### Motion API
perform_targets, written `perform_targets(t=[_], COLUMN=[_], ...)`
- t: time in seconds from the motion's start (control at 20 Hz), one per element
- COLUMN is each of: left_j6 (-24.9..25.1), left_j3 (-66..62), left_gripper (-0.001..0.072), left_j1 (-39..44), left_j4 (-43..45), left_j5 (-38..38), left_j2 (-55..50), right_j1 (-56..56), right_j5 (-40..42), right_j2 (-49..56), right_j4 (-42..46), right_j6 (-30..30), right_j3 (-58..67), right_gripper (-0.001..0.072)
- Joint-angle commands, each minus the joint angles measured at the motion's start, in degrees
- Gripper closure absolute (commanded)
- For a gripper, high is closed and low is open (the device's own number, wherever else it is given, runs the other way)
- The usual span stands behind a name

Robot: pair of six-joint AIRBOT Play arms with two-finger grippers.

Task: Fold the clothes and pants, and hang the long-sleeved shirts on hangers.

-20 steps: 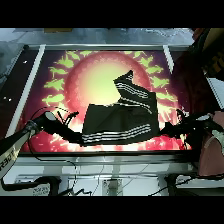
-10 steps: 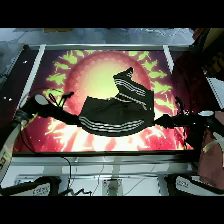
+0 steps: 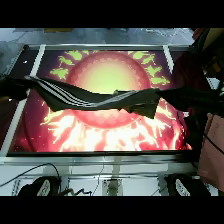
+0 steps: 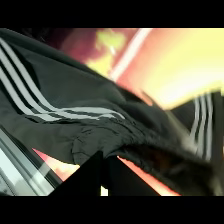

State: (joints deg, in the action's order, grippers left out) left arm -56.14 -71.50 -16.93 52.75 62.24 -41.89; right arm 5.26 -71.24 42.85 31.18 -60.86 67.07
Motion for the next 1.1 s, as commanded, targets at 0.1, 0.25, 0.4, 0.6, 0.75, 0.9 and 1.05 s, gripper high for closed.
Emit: perform_targets(t=[0.1,0.25,0.4,0.6,0.75,0.9,1.05], left_j6=[0.02,0.02,0.02,0.02,0.02,0.02,-1.62], left_j3=[-0.48,-0.44,-0.17,2.40,2.45,2.45,2.45], left_gripper=[0.0689,0.0689,0.0690,0.0691,0.0691,0.0691,0.0691], left_j1=[-2.89,-2.89,-2.89,-2.05,2.86,10.47,16.35], left_j4=[-0.33,-0.31,-0.33,-0.79,-0.96,-0.74,7.45], left_j5=[-29.14,-31.69,-21.70,-7.52,-8.26,-9.42,-6.38], left_j2=[18.93,21.42,16.61,0.11,-12.98,-21.75,-24.20], right_j1=[-9.53,-12.52,-12.79,-12.76,-12.74,-12.74,-11.56], right_j5=[5.90,7.98,8.61,9.51,12.83,15.63,15.67], right_j2=[-7.56,-7.56,-3.32,8.94,19.89,29.44,35.08], right_j4=[-2.54,-1.75,5.81,25.33,31.45,32.65,38.97], right_j6=[-8.41,-10.25,-12.44,-18.43,-18.60,-18.60,-18.88], right_j3=[12.66,13.55,13.46,13.46,13.46,13.46,13.46], right_gripper=[0.0692,0.0692,0.0692,0.0691,0.0691,0.0691,0.0692])
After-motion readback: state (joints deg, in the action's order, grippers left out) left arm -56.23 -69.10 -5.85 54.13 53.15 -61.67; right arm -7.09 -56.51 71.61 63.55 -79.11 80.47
